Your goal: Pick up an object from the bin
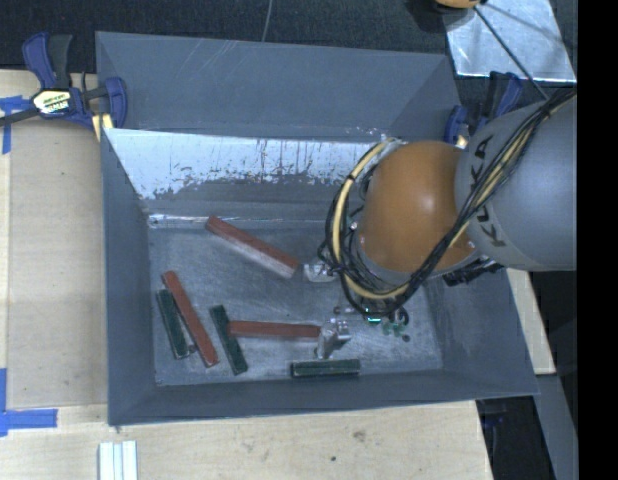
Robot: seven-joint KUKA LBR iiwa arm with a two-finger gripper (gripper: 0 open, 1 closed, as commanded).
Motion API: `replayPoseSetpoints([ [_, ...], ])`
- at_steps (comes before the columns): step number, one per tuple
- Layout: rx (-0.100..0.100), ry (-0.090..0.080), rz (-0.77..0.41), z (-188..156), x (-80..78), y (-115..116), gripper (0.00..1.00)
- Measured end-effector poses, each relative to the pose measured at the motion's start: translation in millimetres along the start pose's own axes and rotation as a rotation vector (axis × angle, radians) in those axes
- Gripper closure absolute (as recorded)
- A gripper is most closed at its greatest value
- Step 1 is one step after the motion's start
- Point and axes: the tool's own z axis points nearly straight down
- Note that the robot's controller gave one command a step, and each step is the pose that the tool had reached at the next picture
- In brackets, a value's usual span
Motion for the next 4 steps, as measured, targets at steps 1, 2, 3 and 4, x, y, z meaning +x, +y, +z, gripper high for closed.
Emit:
replayPoseSetpoints([
  [1, 0.0, -0.008, 0.001, -3.4, -2.0, -0.2, 0.0],
  [2, -0.002, -0.034, -0.091, 54.3, -18.9, 22.1, 1.0],
  [3, -0.002, -0.034, -0.091, 54.3, -19.0, 22.1, 1.0],
  [4, 0.0, -0.016, -0.109, -114.4, -48.3, 21.9, 1.0],
])
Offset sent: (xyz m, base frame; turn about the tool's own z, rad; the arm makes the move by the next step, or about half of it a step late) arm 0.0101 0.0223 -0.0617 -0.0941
